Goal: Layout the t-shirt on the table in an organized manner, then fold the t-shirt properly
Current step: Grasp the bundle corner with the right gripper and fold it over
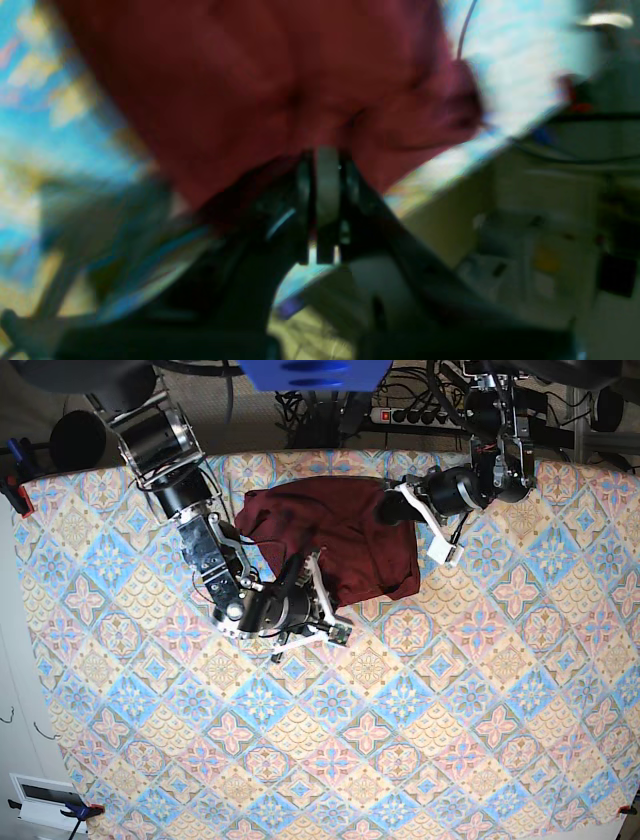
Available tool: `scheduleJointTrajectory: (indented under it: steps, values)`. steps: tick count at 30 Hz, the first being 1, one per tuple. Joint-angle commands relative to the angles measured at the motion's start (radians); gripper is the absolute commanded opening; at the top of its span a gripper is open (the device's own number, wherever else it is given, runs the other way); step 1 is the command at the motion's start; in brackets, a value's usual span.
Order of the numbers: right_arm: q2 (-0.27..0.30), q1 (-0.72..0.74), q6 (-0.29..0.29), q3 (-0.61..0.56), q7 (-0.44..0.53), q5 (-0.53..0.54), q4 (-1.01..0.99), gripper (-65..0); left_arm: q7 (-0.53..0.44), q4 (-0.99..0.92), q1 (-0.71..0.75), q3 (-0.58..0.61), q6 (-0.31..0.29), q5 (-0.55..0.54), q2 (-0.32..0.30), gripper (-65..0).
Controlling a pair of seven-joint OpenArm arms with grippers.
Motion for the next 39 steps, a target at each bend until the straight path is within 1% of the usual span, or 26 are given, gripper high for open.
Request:
scheduleJointTrajectory:
  steps: [1, 4, 9, 14, 21, 26, 28, 34, 39]
  values:
    - [0.008, 0.022, -0.002, 0.004, -0.002, -0.023, -0.001, -64.3, -0.007, -0.009, -0.004, -0.006, -0.005, -0.009, -0.009, -65.0]
    - [0.007, 0.022, -0.002, -0.002, -0.002, -0.045, -0.003, -64.3, -0.007, -0.068, -0.004, -0.008, -0.003, 0.024, -0.010, -65.0]
    - [0.010, 0.022, -0.002, 0.000, -0.002, -0.048, 0.003, -64.3, -0.007, -0.078, 0.019, -0.006, -0.002, 0.044, -0.010, -65.0]
    - [0.012, 0.022, -0.002, 0.003, -0.002, -0.048, 0.071, -64.3, -0.007, 0.003, 0.055, -0.008, -0.005, 0.031, -0.010, -65.0]
    - [0.008, 0.036, -0.002, -0.002, -0.002, -0.045, 0.082, -64.3, -0.007, 0.170, 0.121, -0.008, -0.005, -0.050, -0.003, -65.0]
    - [0.005, 0.043, -0.002, -0.007, -0.002, -0.045, 0.077, -64.3, -0.007, 0.192, 0.117, -0.006, -0.005, -0.118, -0.001, -65.0]
    - [0.005, 0.065, -0.002, -0.033, -0.002, -0.045, 0.059, -64.3, -0.007, 0.192, 0.113, -0.005, -0.005, -0.141, 0.008, -65.0]
    - [-0.008, 0.093, -0.002, -0.128, 0.042, -0.045, -0.020, -64.3, -0.007, 0.179, 0.084, 0.020, -0.005, -0.090, 0.086, -65.0]
    - [-0.008, 0.126, -0.002, -0.191, 0.047, -0.048, -0.112, -64.3, -0.013, 0.101, 0.056, 0.152, -0.005, 0.008, 0.089, -65.0]
